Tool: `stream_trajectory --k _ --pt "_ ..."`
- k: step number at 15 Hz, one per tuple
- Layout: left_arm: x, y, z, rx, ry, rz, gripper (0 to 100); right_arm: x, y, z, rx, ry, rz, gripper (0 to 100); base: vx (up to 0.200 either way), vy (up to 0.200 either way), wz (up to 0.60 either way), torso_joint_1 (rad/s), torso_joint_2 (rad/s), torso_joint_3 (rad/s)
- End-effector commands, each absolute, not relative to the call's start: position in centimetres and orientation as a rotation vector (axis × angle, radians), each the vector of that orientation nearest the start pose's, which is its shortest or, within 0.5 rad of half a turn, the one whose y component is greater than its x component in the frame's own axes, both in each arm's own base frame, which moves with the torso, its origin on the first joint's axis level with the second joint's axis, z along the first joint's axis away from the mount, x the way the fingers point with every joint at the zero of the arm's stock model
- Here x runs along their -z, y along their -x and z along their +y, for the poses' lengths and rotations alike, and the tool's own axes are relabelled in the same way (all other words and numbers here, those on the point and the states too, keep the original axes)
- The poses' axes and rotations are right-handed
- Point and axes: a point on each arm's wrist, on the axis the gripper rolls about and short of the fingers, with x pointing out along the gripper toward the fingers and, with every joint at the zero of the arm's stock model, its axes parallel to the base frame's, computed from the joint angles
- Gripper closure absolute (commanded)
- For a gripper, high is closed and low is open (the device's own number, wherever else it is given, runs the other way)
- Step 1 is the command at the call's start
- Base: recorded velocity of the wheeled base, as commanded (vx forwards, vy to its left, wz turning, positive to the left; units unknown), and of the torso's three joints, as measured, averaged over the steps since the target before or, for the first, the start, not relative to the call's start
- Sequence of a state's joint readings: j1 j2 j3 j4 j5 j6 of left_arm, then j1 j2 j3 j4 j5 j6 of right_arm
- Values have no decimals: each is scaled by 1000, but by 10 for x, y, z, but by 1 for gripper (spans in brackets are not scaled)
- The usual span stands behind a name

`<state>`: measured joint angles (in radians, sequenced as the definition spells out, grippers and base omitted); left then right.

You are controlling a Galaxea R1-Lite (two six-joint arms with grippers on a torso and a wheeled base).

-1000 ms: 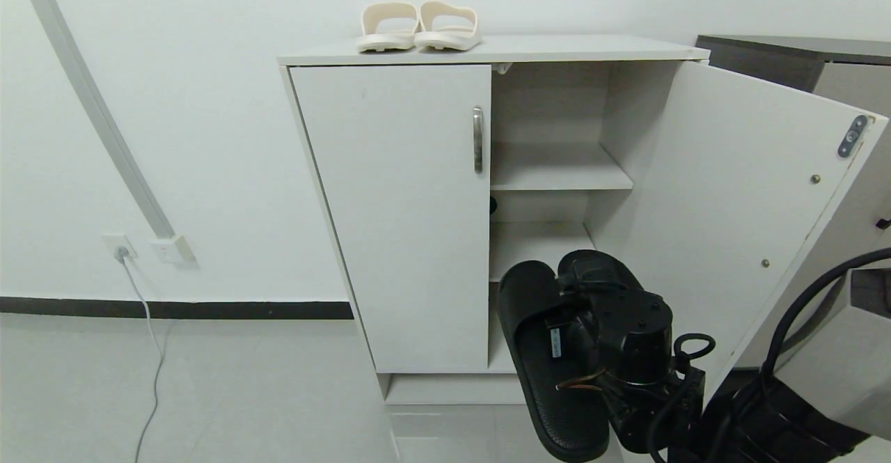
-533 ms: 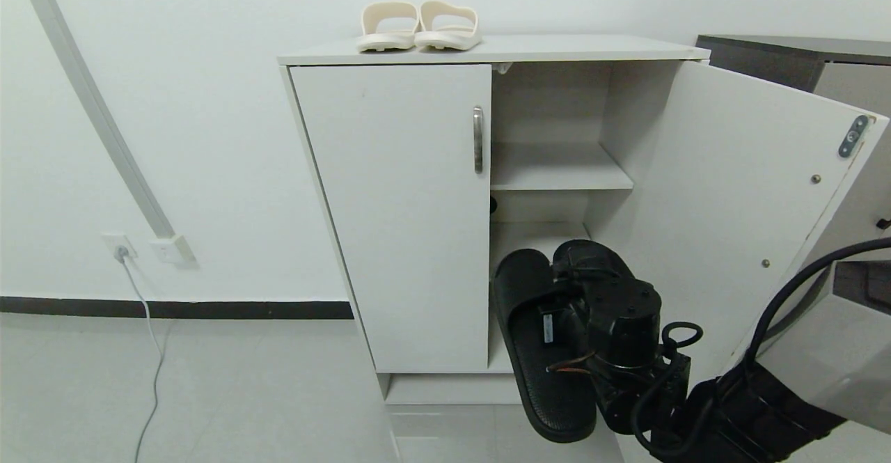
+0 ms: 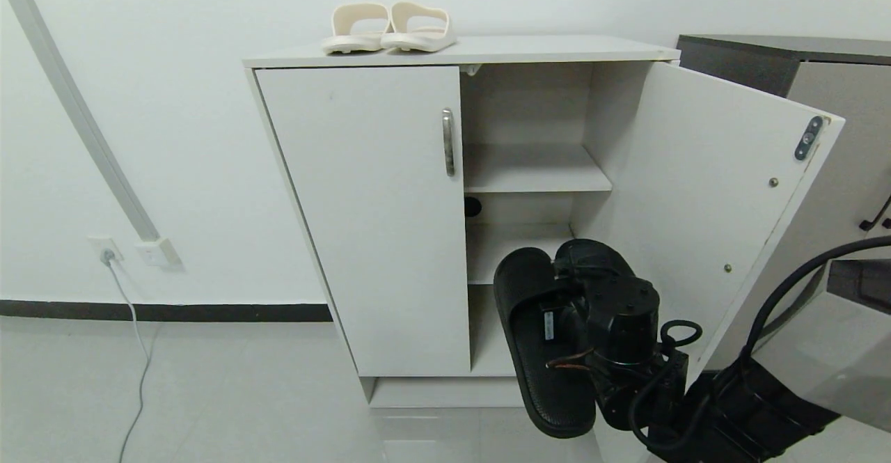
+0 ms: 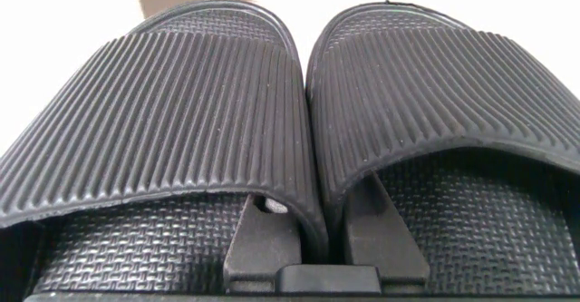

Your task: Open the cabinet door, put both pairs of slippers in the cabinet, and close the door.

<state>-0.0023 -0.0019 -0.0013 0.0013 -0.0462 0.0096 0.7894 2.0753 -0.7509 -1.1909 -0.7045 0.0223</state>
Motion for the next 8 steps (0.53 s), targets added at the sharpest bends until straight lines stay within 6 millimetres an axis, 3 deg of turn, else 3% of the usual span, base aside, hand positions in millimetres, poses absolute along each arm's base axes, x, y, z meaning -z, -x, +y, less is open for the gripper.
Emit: stream_trajectory --k 1,8 --pt "-76 23 -1 49 -9 1 100 -98 -261 245 -89 67 100 100 0 0 0 0 0 0" --pt "-76 23 -1 49 -8 1 100 -91 -259 245 -93 80 117 100 0 0 0 0 0 0"
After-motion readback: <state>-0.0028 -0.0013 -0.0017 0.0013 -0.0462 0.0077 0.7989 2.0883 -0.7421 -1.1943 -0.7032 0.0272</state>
